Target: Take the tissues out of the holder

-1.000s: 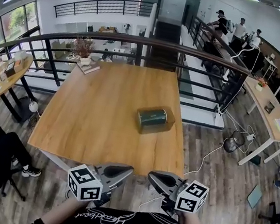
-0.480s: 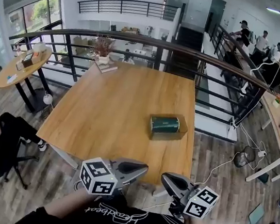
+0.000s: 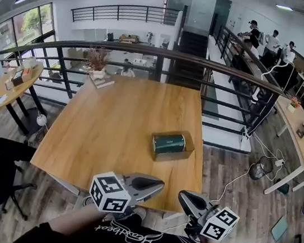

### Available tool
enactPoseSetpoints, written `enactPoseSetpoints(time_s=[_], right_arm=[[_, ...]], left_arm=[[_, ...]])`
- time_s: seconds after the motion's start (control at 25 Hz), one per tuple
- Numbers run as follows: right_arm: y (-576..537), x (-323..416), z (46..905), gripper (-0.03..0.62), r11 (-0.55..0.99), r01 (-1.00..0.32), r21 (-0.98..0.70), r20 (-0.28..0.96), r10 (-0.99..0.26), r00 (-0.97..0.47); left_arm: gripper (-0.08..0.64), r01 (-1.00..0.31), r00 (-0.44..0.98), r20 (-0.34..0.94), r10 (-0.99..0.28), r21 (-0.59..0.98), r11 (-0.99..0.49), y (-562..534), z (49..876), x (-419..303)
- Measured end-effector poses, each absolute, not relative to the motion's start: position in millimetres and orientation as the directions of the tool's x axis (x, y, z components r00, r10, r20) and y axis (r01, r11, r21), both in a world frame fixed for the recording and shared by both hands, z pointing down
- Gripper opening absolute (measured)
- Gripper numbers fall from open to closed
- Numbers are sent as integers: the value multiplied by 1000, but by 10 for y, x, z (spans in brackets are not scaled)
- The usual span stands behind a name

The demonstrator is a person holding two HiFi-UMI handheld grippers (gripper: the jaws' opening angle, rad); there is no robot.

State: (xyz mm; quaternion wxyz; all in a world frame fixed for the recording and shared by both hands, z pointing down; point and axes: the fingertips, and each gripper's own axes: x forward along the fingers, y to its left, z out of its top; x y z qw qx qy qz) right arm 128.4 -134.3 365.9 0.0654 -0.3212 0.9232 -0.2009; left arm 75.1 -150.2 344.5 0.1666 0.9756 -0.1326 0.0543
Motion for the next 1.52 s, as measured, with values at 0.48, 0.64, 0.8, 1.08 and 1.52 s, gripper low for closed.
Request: enactPoseSetpoints(time_s=[0.48,0.64,0.8,1.08,1.52], right_arm=[[-2258,1430,3965,17,626,-614,-481,67,-672,-737],[-2556,1380,4090,17,613,-614,-497,88,-669,-738],[-2859,1347,4229,17,601,-607,-519,105,-661,-743],[-3256,1209,4460,17,587,-590,-554,140,-633,-761],[-3690,1189,4635,17,571,-578,-582,159,-617,-770]], left_arm=[[14,-229,969,172,-175,381,-895,-2481,3741,868],[14,-237,968,179,-177,405,-883,-2801,3862,809],[14,-254,963,191,-189,416,-873,-3112,3970,746],[14,-281,955,217,-201,456,-845,-3536,4201,597],[14,-266,957,239,-164,500,-824,-3918,4499,624]])
